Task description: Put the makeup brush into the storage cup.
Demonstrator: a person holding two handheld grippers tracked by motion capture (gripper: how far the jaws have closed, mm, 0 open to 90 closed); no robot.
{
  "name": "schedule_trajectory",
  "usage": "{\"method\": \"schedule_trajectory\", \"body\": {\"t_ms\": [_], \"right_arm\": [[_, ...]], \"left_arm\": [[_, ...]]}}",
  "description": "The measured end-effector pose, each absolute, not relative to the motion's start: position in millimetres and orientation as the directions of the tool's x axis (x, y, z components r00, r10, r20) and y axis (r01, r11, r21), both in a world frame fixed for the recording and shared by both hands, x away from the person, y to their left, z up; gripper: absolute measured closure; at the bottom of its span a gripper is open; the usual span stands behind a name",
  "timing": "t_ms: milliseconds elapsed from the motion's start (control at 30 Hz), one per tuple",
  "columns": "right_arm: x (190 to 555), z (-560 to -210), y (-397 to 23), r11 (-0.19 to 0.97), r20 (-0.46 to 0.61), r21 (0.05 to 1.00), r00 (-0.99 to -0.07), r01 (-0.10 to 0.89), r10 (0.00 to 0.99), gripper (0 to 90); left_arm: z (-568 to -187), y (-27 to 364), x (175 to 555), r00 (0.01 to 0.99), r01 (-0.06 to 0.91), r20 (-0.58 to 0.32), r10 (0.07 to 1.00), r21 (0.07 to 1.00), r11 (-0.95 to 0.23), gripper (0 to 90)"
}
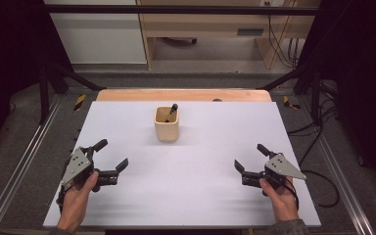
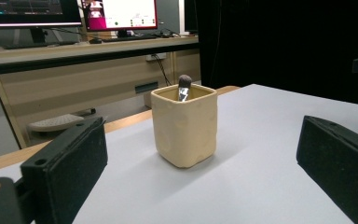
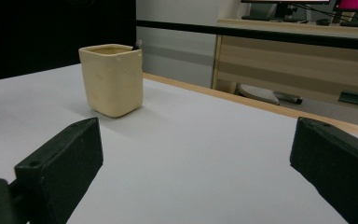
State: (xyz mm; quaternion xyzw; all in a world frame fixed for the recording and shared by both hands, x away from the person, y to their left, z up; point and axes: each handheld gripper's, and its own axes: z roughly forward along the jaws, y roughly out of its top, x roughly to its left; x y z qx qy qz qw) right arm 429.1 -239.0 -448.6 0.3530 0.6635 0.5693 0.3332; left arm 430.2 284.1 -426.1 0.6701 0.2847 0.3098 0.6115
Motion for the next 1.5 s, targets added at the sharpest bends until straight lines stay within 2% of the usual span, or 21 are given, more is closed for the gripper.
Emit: {"method": "schedule_trajectory", "body": {"t_ms": [500, 1500], "right_arm": [[429, -447, -254, 0.101, -0.054, 0.993, -0.502, 0.067, 0.863, 4.4], [424, -456, -256, 0.117, -0.053, 0.99, -0.553, 0.081, 0.832, 2.0]], "left_arm": [[-429, 305, 421, 0.626, -0.002, 0.069, 0.776, 0.996, -0.087, 1.1], [-440, 317, 403, 0.621, -0.037, 0.103, 0.777, 0.994, -0.102, 0.0]]}}
